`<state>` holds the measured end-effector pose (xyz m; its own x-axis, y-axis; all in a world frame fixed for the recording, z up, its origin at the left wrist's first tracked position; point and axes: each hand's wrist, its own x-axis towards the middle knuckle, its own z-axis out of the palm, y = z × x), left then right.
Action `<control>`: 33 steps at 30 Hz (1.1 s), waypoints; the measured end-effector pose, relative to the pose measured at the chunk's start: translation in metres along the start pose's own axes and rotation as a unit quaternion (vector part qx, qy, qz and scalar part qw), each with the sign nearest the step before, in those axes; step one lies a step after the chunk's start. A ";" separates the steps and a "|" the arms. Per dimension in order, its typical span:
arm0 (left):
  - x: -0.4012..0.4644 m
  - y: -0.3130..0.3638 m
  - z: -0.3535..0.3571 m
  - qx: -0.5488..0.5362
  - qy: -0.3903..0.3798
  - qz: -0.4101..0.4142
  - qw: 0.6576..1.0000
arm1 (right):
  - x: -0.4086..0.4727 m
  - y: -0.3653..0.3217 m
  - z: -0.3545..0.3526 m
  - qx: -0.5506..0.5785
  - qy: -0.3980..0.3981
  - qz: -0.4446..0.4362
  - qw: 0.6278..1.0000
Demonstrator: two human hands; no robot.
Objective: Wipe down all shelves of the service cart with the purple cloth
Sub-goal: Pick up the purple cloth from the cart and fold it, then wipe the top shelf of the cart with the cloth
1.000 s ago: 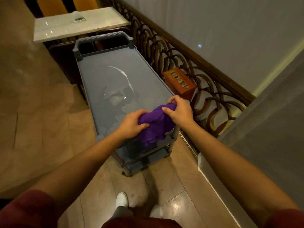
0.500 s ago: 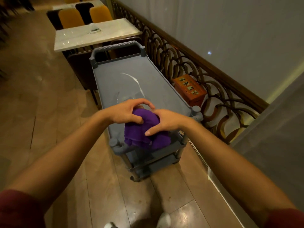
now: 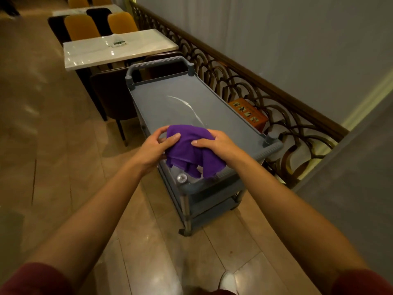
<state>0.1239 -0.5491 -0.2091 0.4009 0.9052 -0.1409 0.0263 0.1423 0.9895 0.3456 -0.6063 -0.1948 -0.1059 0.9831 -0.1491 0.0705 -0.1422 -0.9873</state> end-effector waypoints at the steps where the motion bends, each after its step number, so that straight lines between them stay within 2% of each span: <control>1: -0.004 -0.002 -0.012 -0.003 -0.011 0.001 1.000 | 0.000 0.000 0.015 0.007 0.015 0.000 1.000; 6: -0.007 0.012 -0.050 0.047 -0.034 0.058 0.997 | 0.006 0.009 0.061 0.073 0.035 0.043 0.996; 8: -0.001 0.018 -0.061 0.066 -0.077 0.065 0.993 | 0.011 0.014 0.073 0.092 0.027 0.048 0.994; 11: 0.013 0.027 -0.066 0.118 -0.150 0.086 0.978 | 0.024 0.013 0.083 0.060 0.043 0.045 0.996; 14: 0.035 0.027 -0.069 0.138 -0.131 0.115 0.975 | 0.044 0.010 0.088 0.037 0.036 0.031 0.998; 18: 0.085 0.032 -0.081 0.135 -0.105 0.128 0.977 | 0.084 0.007 0.081 0.017 0.072 0.029 0.997; 24: 0.161 0.029 -0.092 0.212 -0.097 0.153 0.960 | 0.160 0.004 0.062 -0.048 0.173 0.019 0.984; 33: 0.272 0.031 -0.120 0.310 -0.193 0.209 0.907 | 0.234 -0.005 0.051 -0.092 0.288 0.025 0.953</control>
<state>0.1242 -0.2506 -0.2208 0.7816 0.6042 0.1547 0.2603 -0.5414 0.7995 0.2704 -0.3818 -0.2278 0.4596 0.8837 -0.0890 0.2401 -0.2201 -0.9455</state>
